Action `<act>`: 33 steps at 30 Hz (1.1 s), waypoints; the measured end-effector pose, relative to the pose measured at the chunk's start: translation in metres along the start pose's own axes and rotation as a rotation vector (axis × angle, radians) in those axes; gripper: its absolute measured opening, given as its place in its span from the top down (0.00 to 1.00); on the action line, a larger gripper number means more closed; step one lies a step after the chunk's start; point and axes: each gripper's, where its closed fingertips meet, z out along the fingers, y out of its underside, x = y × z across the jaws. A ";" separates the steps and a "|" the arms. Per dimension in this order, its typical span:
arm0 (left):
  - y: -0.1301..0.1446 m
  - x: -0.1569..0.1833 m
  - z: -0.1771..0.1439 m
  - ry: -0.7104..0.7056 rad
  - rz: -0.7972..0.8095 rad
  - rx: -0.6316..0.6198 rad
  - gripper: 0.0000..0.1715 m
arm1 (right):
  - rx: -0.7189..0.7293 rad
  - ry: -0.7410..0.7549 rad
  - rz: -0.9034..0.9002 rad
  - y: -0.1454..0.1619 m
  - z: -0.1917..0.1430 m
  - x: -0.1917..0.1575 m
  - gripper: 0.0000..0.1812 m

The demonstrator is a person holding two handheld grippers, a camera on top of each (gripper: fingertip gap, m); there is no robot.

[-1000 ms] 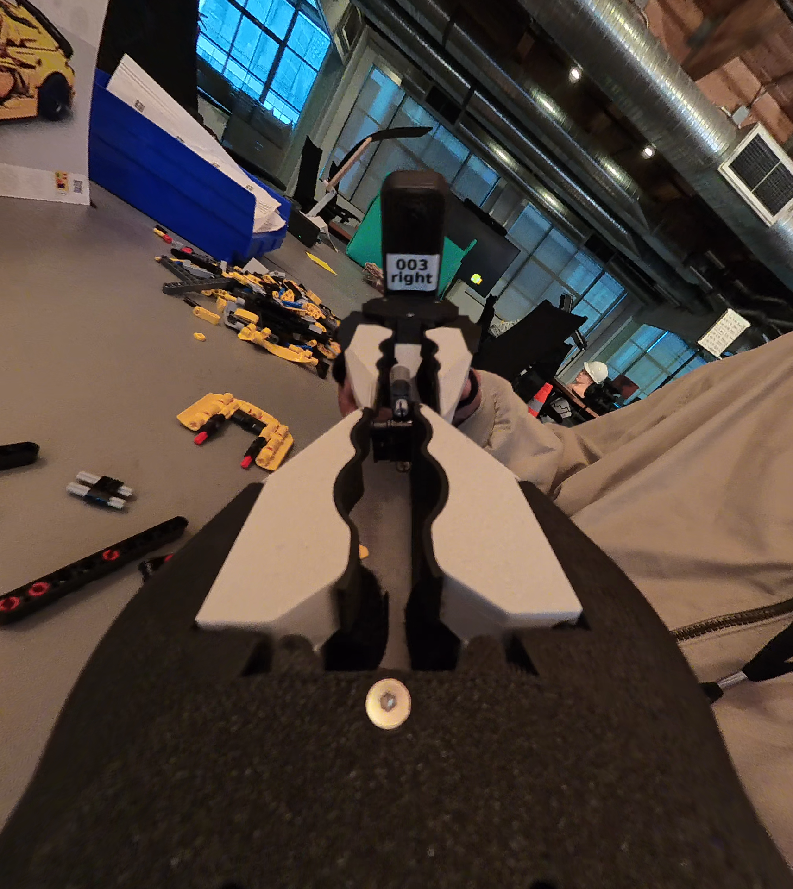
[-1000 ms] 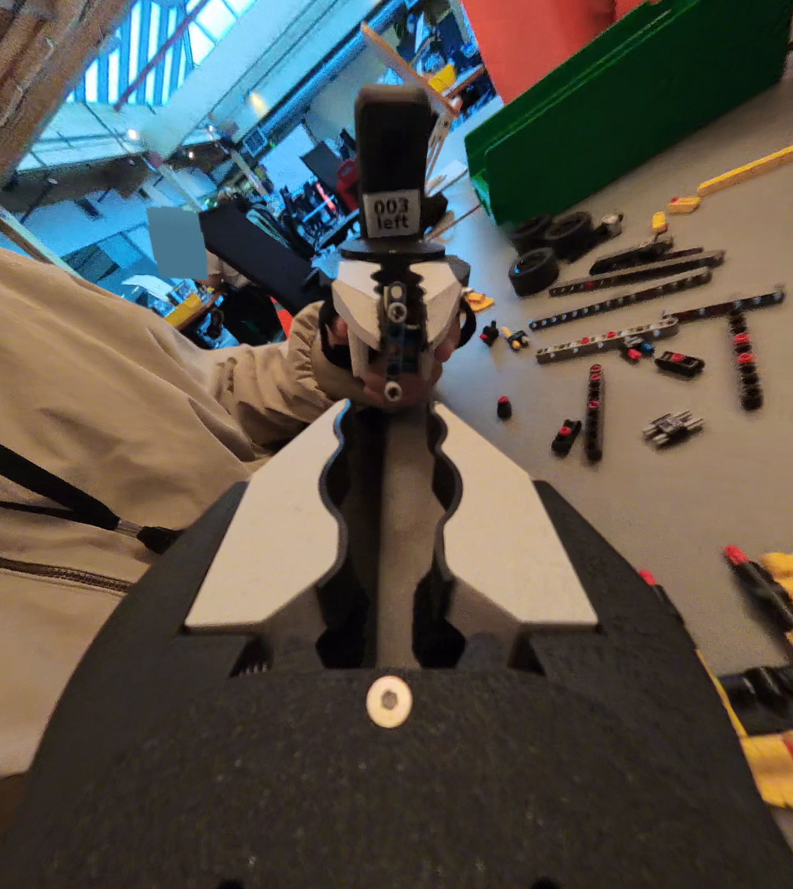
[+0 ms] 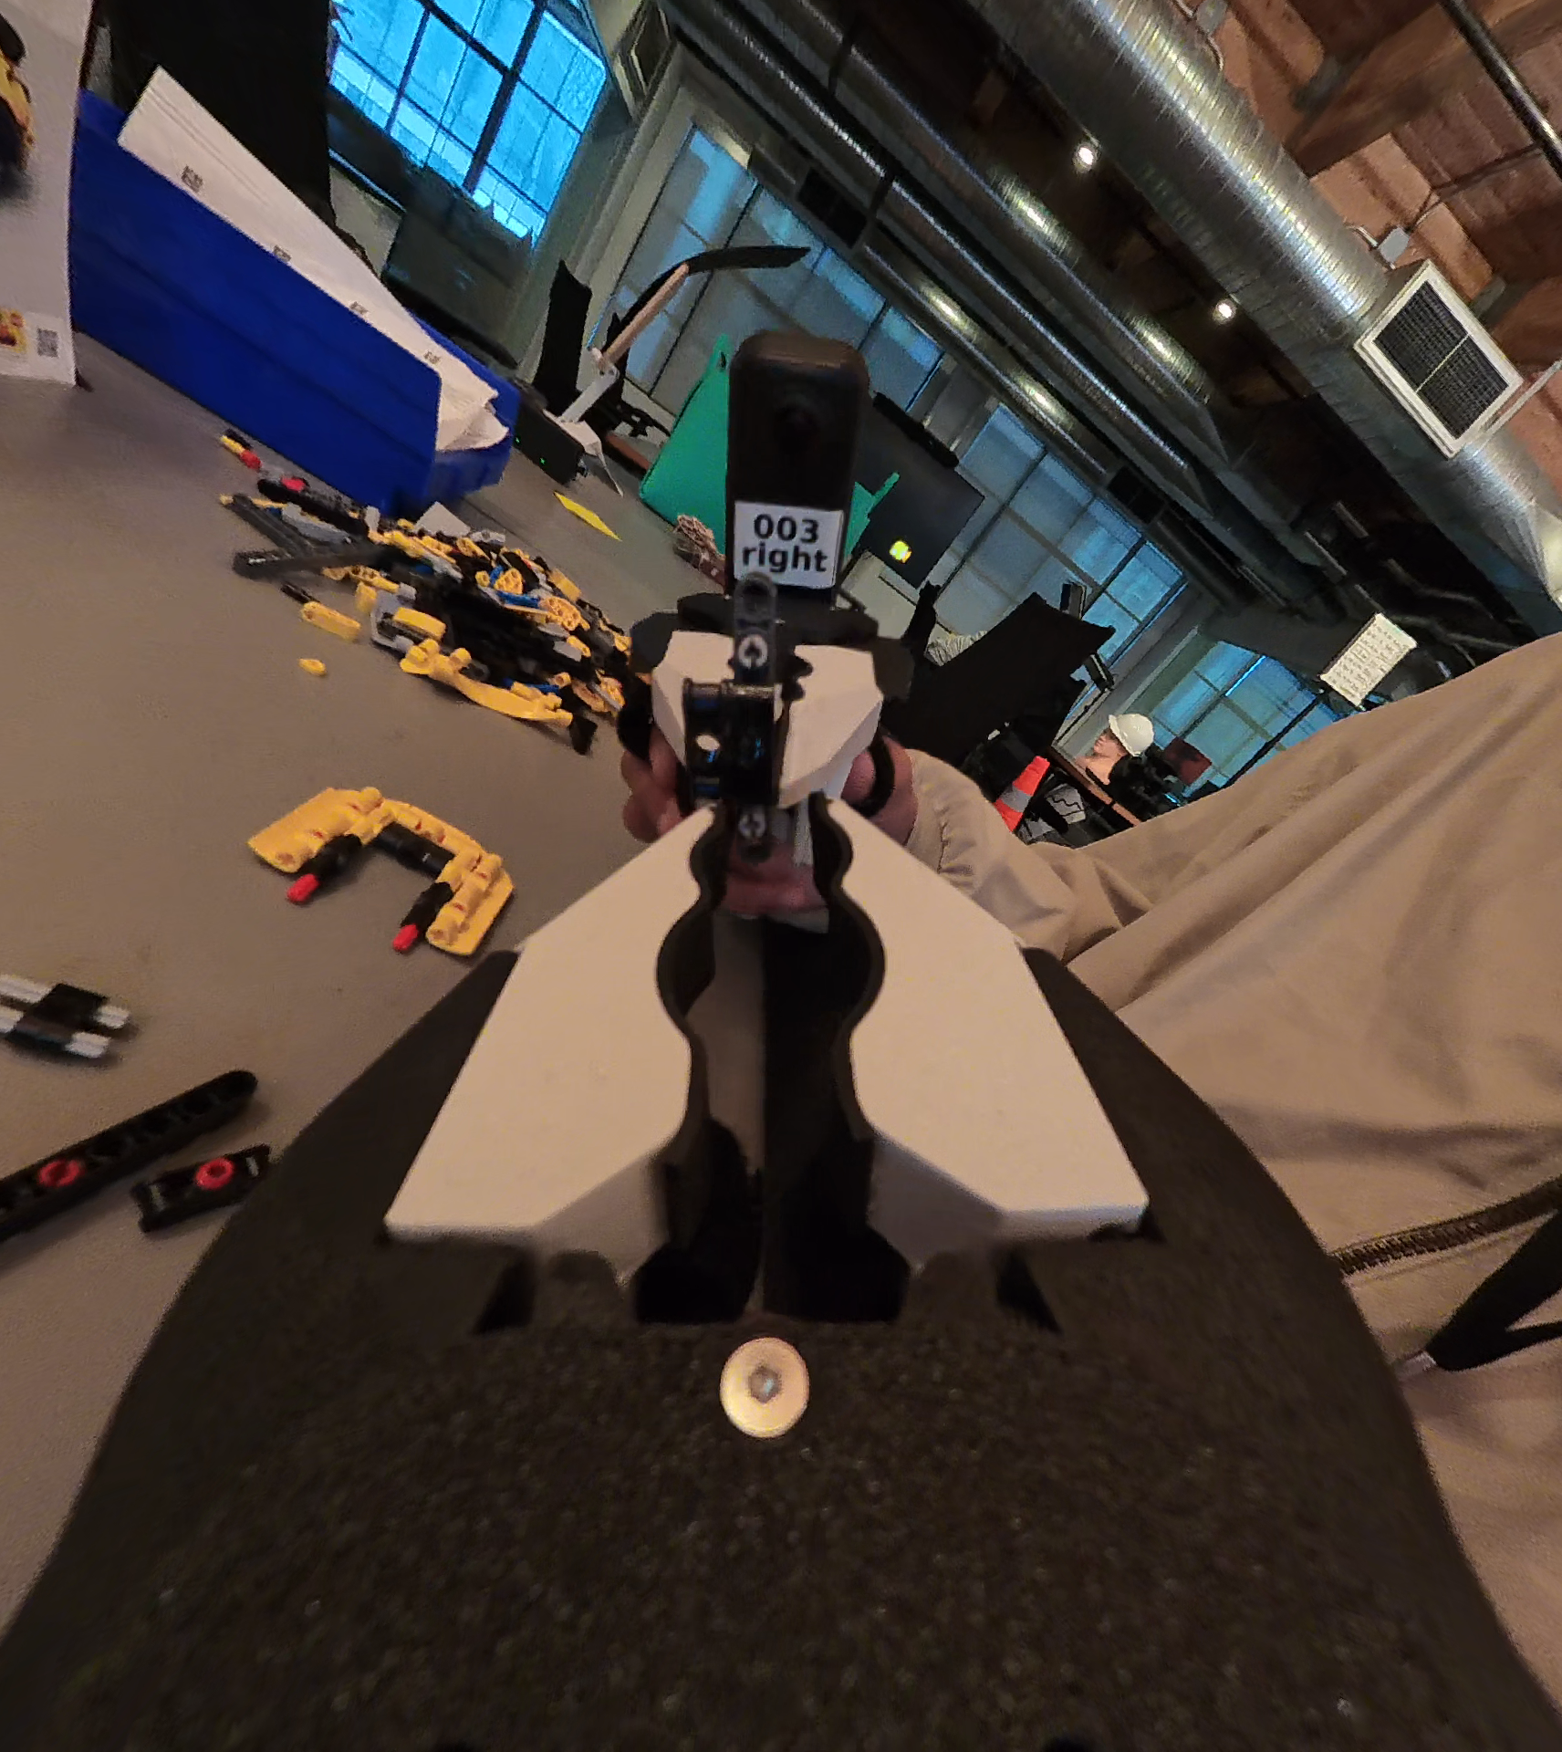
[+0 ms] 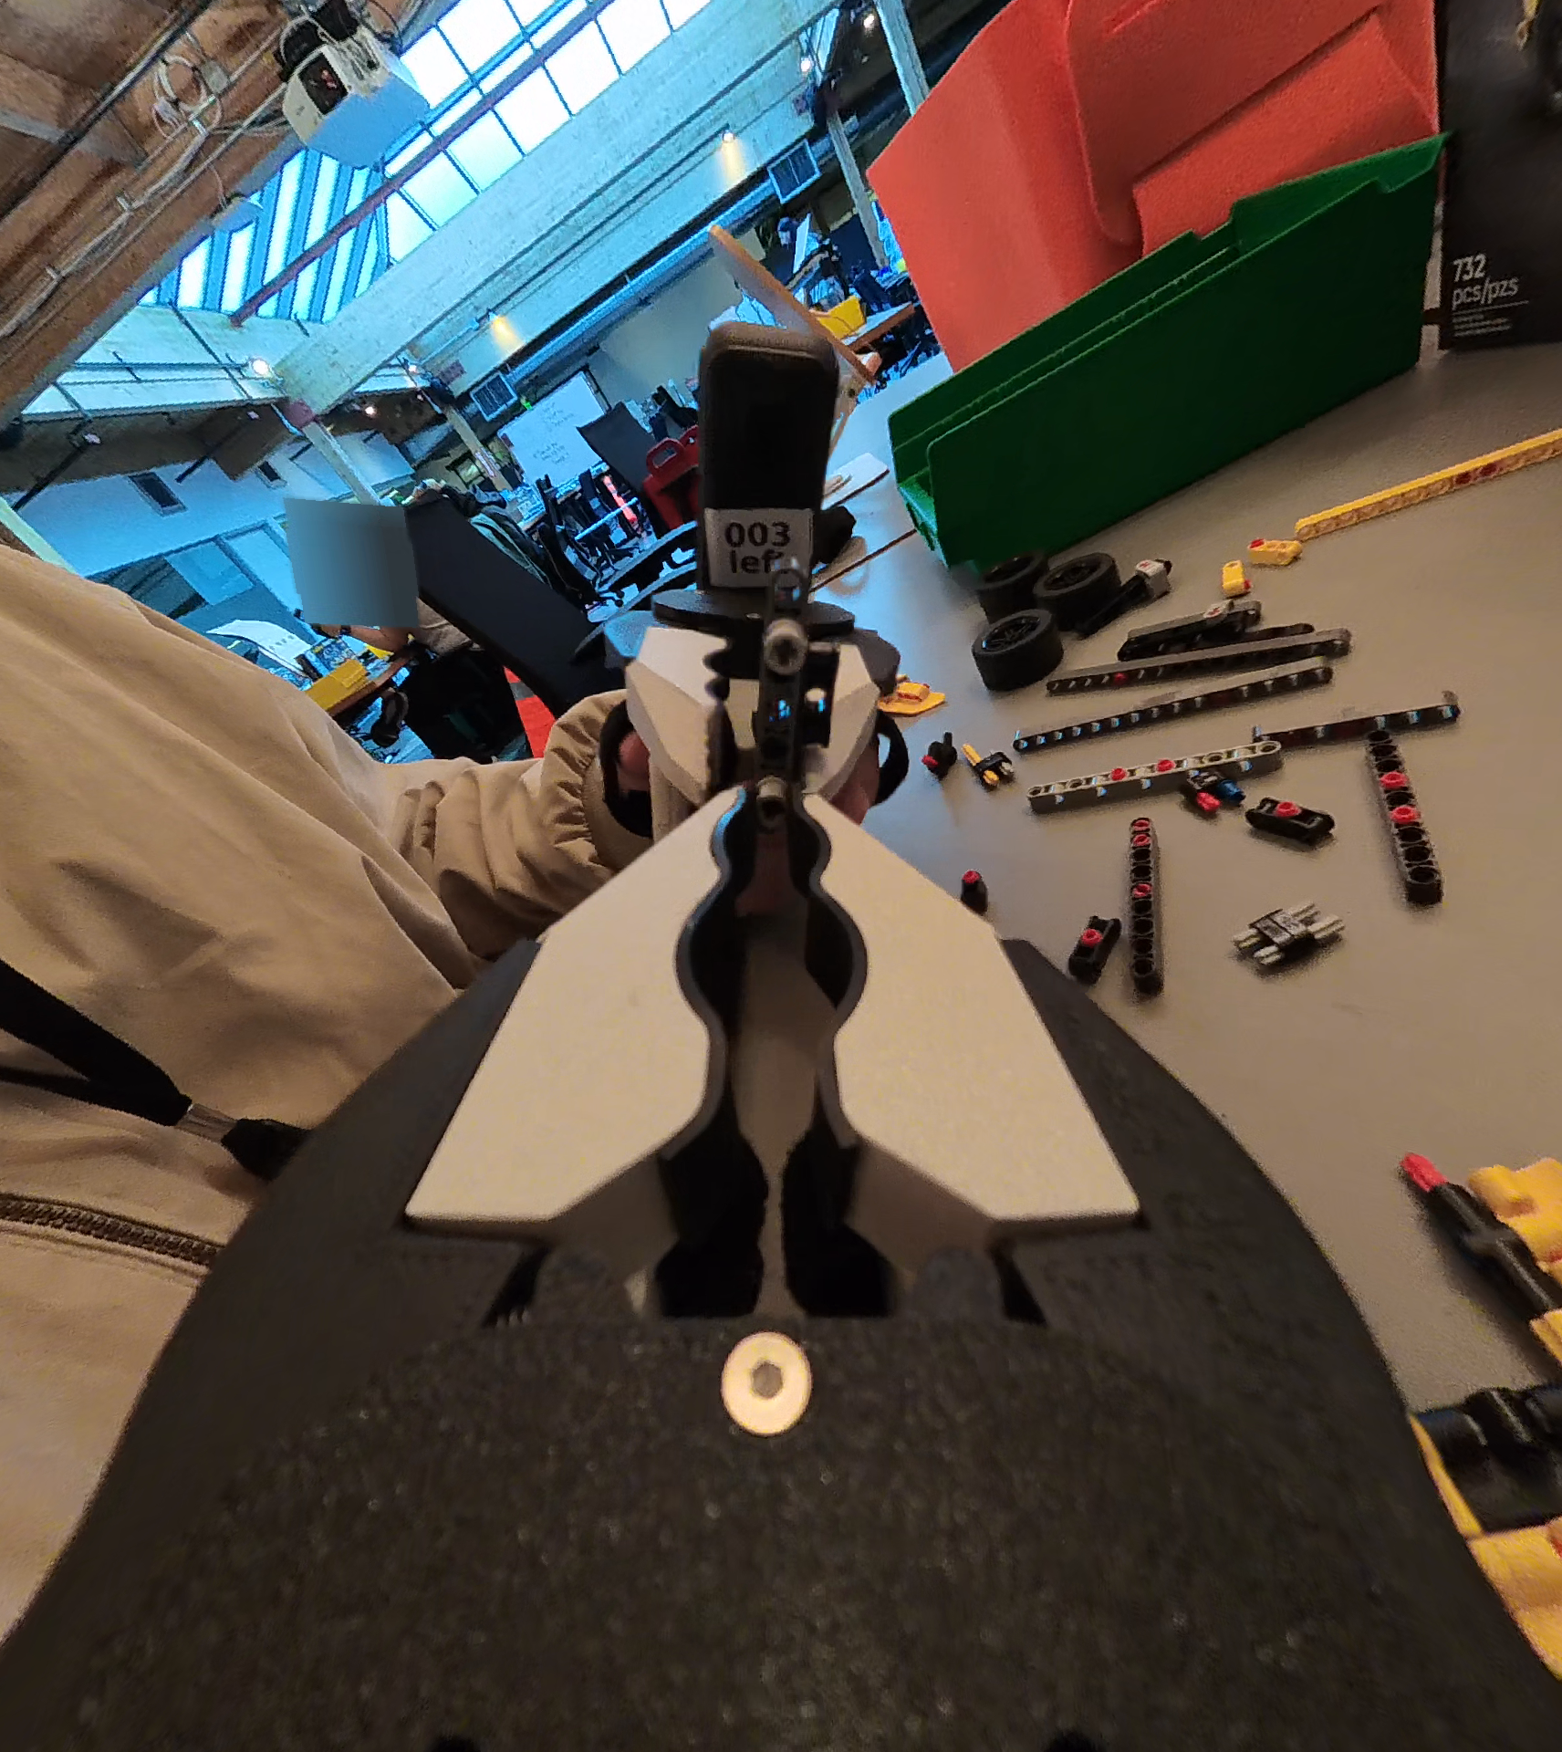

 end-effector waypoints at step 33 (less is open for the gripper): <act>-0.005 -0.017 -0.006 -0.069 -0.074 0.066 0.96 | -0.093 0.910 -0.201 -0.036 -0.216 0.114 0.86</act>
